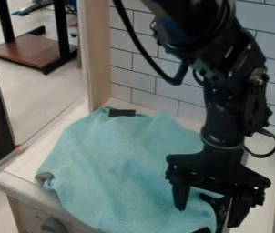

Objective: Fold the cloth from the bottom left to the right

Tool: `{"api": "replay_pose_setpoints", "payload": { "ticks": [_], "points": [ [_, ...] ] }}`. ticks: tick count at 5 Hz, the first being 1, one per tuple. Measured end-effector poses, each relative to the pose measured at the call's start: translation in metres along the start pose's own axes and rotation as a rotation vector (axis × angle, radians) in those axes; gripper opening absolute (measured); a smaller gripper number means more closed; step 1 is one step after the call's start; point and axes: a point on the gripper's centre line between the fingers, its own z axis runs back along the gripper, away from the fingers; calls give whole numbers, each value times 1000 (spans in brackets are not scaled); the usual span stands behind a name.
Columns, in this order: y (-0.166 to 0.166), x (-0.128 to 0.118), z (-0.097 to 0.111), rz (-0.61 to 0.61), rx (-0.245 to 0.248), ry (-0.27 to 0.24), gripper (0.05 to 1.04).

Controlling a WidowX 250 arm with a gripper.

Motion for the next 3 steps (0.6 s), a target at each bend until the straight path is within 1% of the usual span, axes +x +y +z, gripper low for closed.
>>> {"api": "replay_pose_setpoints", "payload": {
  "ticks": [1, 2, 3],
  "points": [
    [2, -3, -6, -2, 14, 20, 1000],
    [2, 3, -25, -25, 51, 37, 1000],
    [-5, 6, -33, -53, 49, 42, 1000]
  ]
}}
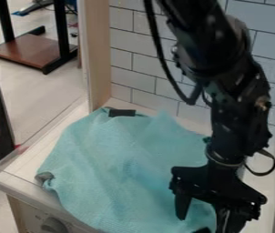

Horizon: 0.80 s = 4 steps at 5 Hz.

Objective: Fold the cloth from the bottom left to the right

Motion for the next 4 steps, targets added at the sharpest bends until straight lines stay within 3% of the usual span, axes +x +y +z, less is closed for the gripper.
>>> {"api": "replay_pose_setpoints", "payload": {
  "ticks": [2, 3, 4],
  "points": [
    [-4, -2, -13, -42, -7, 16, 1000],
    [-6, -3, -17, -51, -8, 17, 952],
    [-7, -4, -18, -62, 0, 16, 666]
  ]
}}
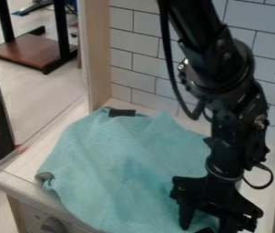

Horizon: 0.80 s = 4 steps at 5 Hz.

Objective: Fold the cloth from the bottom left to the right

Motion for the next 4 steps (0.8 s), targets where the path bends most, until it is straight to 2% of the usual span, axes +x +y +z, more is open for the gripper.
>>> {"api": "replay_pose_setpoints", "payload": {
  "ticks": [1, 2, 4],
  "points": [
    [0, 2, 0, 1, -2, -11, 436],
    [0, 1, 0, 7, -5, -11, 297],
    [1, -1, 1, -12, 2, -1, 129]
  ]
}}
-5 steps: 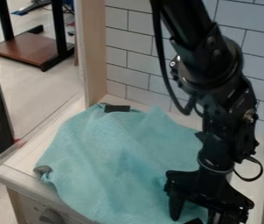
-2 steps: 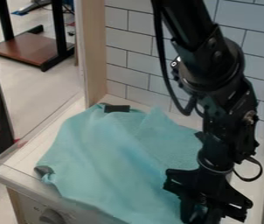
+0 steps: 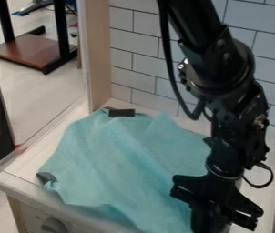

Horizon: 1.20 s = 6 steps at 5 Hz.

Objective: Fold the cloth from the bottom left to the right

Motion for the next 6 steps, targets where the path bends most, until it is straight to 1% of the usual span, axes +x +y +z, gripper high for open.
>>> {"api": "replay_pose_setpoints", "payload": {
  "ticks": [1, 2, 3, 4, 5, 6],
  "points": [
    [2, -3, 5, -18, -6, 13, 74],
    [5, 1, 26, -24, -34, -19, 61],
    [20, 9, 39, 36, -35, -22, 57],
    [45, 23, 55, 128, -11, -48, 55],
    [74, 37, 62, 233, 9, -61, 55],
    [84, 51, 71, 259, 43, -108, 55]
  ]
}}
